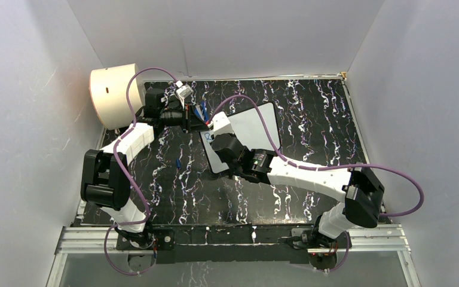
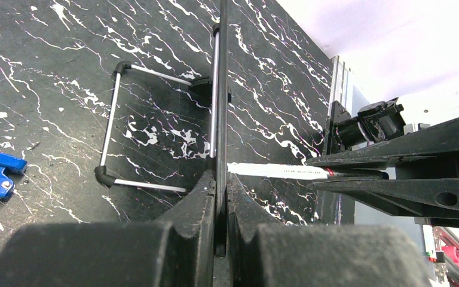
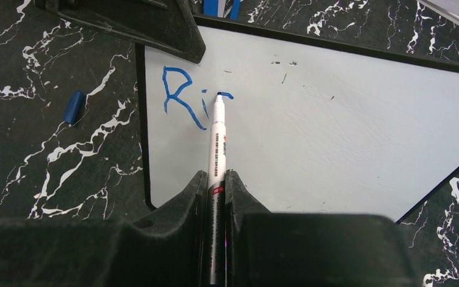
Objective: Write a sentence on the whiteboard
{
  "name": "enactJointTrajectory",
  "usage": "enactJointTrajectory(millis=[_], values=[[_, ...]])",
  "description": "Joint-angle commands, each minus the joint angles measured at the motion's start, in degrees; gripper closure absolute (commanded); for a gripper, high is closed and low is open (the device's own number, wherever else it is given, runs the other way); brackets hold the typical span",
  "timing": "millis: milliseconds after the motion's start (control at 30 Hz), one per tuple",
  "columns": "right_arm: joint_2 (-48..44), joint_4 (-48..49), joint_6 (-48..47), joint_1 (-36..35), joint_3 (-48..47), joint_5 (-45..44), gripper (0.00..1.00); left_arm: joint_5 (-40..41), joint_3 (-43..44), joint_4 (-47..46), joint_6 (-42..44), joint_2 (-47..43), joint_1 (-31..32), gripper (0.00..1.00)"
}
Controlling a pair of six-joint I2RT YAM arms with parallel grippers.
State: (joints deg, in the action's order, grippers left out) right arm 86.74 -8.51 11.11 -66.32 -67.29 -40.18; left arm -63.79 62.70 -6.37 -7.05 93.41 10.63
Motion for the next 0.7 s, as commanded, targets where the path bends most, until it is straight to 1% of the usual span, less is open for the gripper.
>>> enactJointTrajectory(millis=[0,267,667], values=[[0.2,1.6,0.0,0.5,-2.2,1.1,1.00,-0.7,0.3,0.6,0.0,-3.3,0.3,1.00],[1.0,-1.5,0.8,0.5,-2.5,1.7,1.00,-0.7,0.2,0.6,0.0,-3.3,0.2,1.00],[0.8,-4.2,2.2,0.5,-2.1,-2.6,1.00,-0.8,0.3,0.6,0.0,-3.3,0.3,1.00]])
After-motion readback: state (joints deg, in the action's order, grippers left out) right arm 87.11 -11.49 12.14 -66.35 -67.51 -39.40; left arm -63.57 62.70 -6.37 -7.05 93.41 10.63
